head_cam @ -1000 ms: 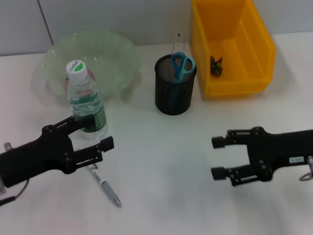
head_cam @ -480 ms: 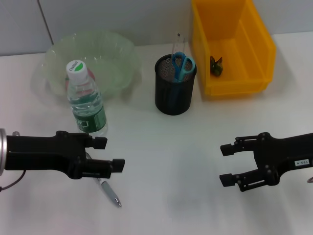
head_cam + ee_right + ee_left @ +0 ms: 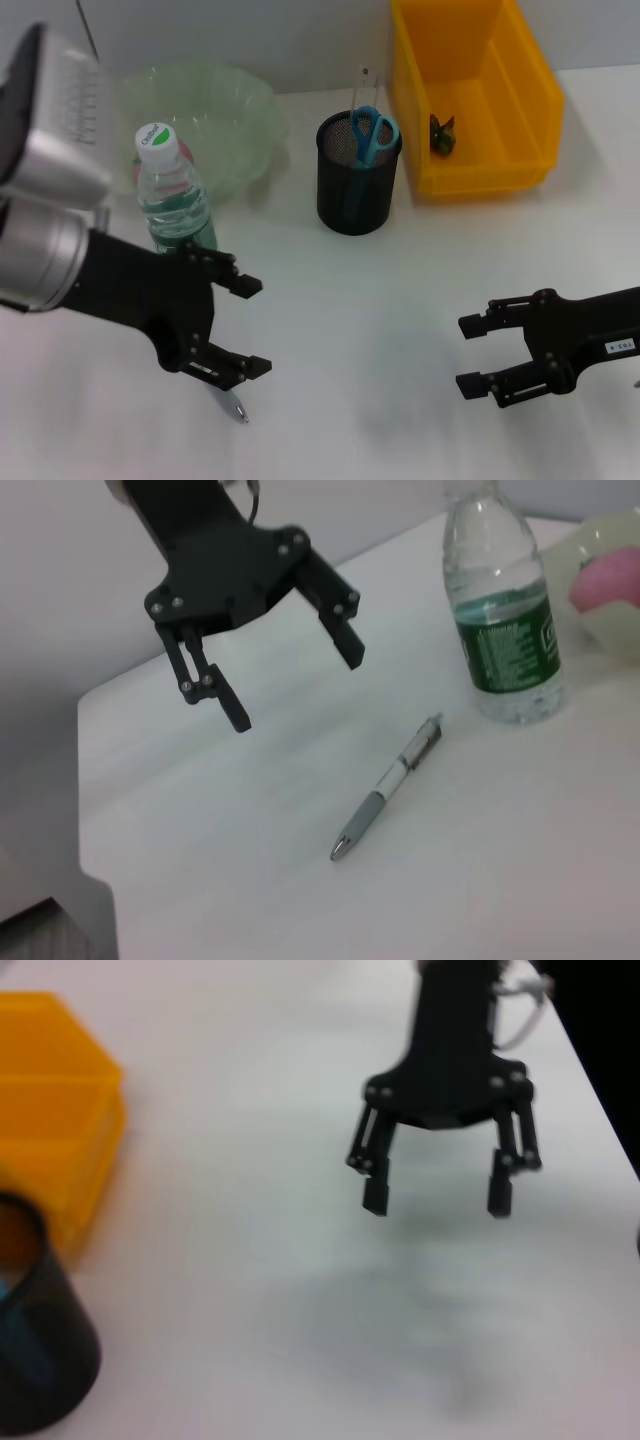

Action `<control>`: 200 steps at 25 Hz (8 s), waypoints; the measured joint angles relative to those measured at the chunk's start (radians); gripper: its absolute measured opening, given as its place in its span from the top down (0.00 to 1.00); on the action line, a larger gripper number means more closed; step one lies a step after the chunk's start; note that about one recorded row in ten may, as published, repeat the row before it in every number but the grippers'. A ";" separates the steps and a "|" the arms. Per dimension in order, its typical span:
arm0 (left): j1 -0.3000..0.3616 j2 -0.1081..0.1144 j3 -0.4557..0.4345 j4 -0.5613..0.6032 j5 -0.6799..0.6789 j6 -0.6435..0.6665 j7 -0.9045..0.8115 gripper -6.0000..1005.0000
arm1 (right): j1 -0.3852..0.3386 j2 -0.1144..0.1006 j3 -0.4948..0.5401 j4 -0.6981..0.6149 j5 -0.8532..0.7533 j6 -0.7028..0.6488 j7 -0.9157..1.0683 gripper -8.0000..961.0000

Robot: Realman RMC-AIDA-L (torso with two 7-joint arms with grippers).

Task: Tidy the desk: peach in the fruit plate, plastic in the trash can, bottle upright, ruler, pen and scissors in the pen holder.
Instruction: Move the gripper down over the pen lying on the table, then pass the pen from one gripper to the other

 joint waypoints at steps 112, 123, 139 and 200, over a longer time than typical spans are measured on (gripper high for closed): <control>-0.310 -0.006 -0.048 -0.188 0.094 0.148 0.499 0.85 | 0.069 0.034 -0.011 0.041 -0.014 0.110 0.074 0.14; -0.298 0.000 -0.460 -0.429 -0.228 0.165 0.093 0.85 | 0.073 0.037 -0.007 0.016 -0.008 0.112 -0.065 0.14; -0.203 -0.008 -0.472 -0.509 -0.385 -0.046 -0.576 0.84 | 0.025 0.048 0.001 -0.005 0.103 0.144 -0.473 0.14; -0.209 0.002 -0.405 -0.615 -0.373 -0.117 -0.944 0.82 | 0.052 0.052 -0.231 0.546 0.905 0.025 -2.328 0.14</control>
